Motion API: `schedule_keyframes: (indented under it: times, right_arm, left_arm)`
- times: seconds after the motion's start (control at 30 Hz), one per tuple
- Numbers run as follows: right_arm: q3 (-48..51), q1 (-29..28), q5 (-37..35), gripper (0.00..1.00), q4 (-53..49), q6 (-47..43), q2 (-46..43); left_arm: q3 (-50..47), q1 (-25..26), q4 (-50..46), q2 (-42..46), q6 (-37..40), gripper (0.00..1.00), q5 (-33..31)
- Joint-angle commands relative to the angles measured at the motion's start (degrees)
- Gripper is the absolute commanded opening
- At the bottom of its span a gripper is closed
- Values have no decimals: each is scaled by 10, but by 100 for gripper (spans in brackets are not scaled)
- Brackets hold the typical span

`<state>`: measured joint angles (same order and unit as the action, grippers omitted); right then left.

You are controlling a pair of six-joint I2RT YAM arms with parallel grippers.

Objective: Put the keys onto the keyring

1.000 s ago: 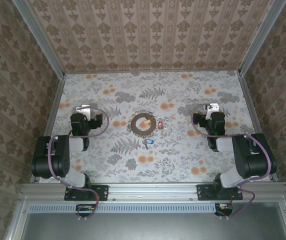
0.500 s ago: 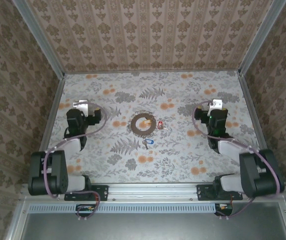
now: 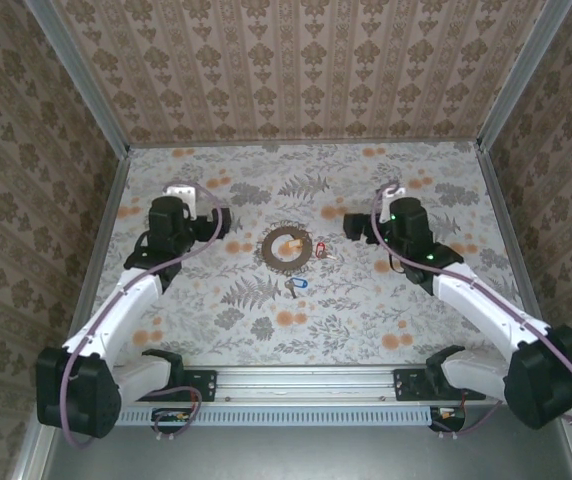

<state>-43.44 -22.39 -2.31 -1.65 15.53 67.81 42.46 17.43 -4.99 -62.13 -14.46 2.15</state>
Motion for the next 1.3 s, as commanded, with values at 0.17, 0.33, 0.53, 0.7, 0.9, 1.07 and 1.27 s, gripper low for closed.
schedule_keyframes:
  times: [0.17, 0.33, 0.53, 0.7, 0.9, 1.07, 1.27]
  right_arm:
    - [24, -54, 158, 100, 31, -16, 51]
    - [-2, -54, 193, 99, 39, -37, 97]
    - [37, -61, 222, 94, 54, -56, 74]
    - [53, -59, 208, 89, 49, -56, 51]
    - [62, -46, 223, 88, 70, -40, 81]
    - [74, -44, 203, 86, 70, -23, 66]
    - [119, -10, 176, 82, 66, 10, 32]
  left_arm:
    - [-17, 53, -88, 18, -91, 99, 92]
    - [34, 71, -93, -78, -45, 87, 91]
    - [80, 76, -106, -174, -15, 73, 109]
    - [107, 117, -115, -223, -8, 66, 116]
    - [126, 149, -139, -251, -16, 56, 83]
    - [170, 213, -164, -284, -14, 52, 38]
    - [184, 258, -179, -314, -34, 46, 10]
